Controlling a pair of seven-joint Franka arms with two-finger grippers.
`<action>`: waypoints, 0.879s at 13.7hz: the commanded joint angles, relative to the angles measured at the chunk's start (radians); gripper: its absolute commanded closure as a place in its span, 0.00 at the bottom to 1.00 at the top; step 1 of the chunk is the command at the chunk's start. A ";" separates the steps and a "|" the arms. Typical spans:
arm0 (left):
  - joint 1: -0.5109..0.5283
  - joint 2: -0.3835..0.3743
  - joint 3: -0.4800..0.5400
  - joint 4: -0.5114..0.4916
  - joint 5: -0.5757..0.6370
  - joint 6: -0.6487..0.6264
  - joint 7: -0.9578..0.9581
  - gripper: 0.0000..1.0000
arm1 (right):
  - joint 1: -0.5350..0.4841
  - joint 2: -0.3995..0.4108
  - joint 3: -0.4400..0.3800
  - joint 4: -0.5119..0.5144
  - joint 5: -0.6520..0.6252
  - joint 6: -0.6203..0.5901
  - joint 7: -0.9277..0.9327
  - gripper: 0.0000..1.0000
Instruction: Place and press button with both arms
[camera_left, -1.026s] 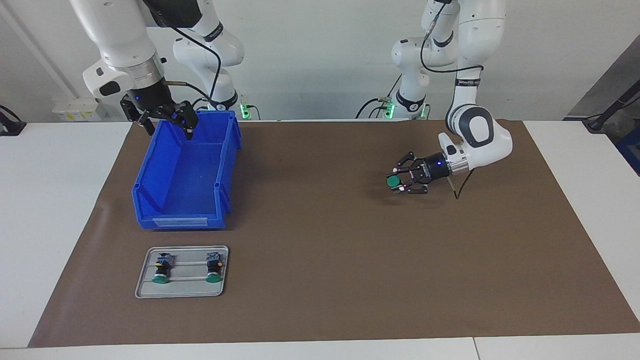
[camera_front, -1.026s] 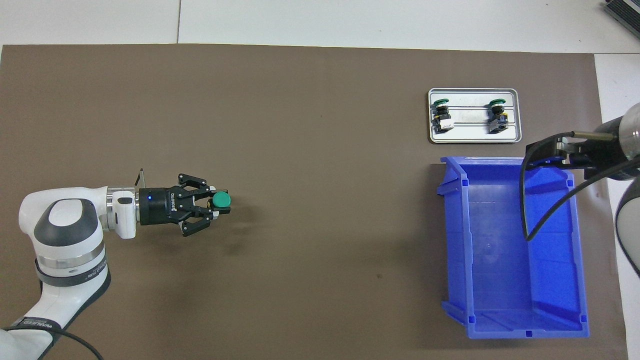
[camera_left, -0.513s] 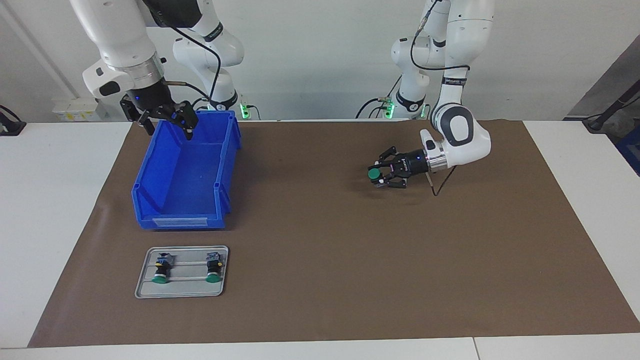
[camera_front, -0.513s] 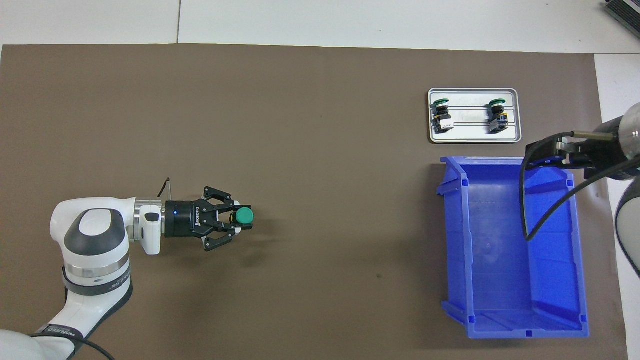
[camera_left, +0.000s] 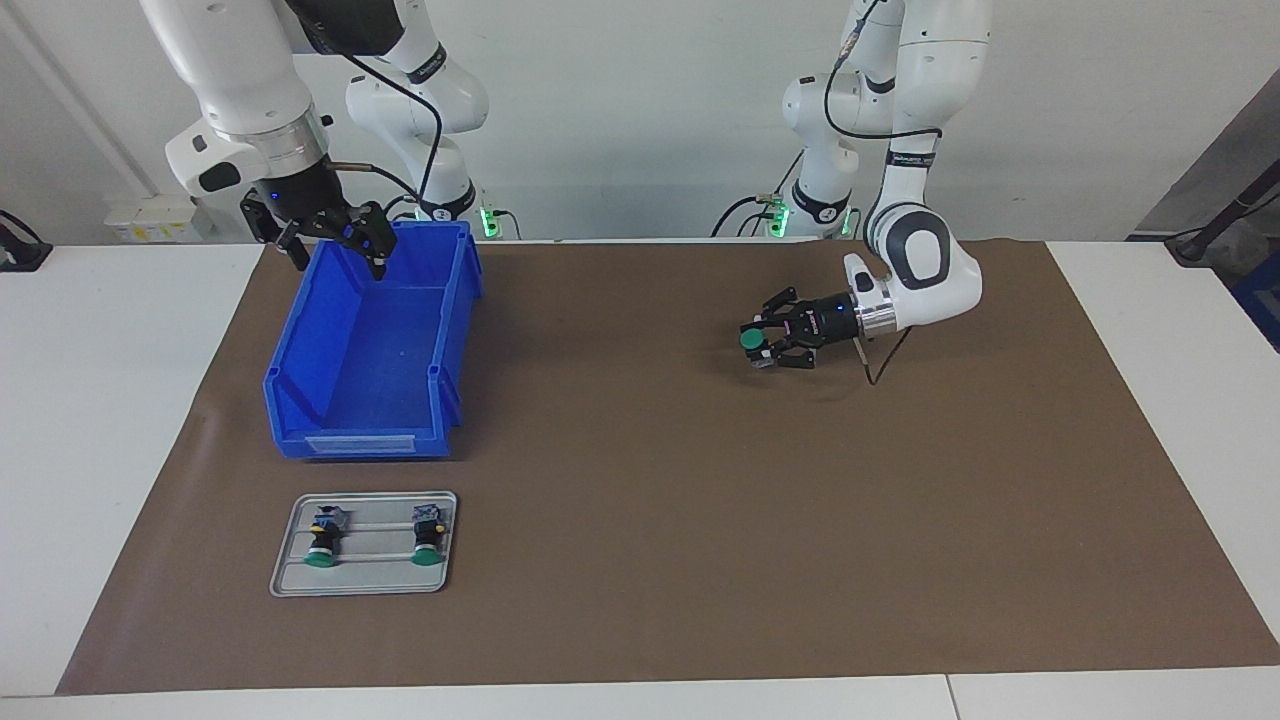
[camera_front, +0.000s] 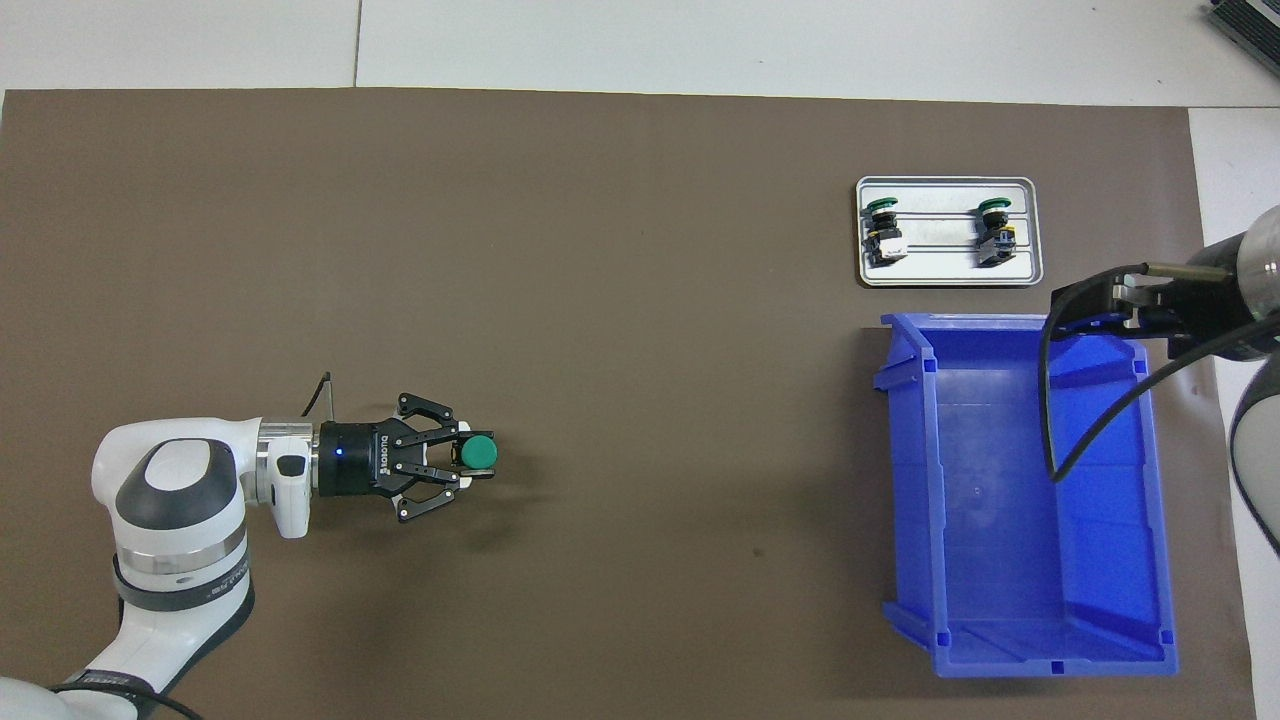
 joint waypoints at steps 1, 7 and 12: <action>-0.006 -0.033 0.002 -0.032 -0.022 0.008 0.040 1.00 | -0.006 -0.027 0.002 -0.033 0.014 0.019 0.005 0.00; -0.047 -0.033 -0.002 -0.043 -0.143 0.001 0.041 1.00 | -0.006 -0.027 0.001 -0.033 0.014 0.019 0.005 0.00; -0.127 -0.013 -0.001 -0.042 -0.271 0.021 0.069 1.00 | -0.006 -0.027 0.001 -0.034 0.014 0.019 0.005 0.00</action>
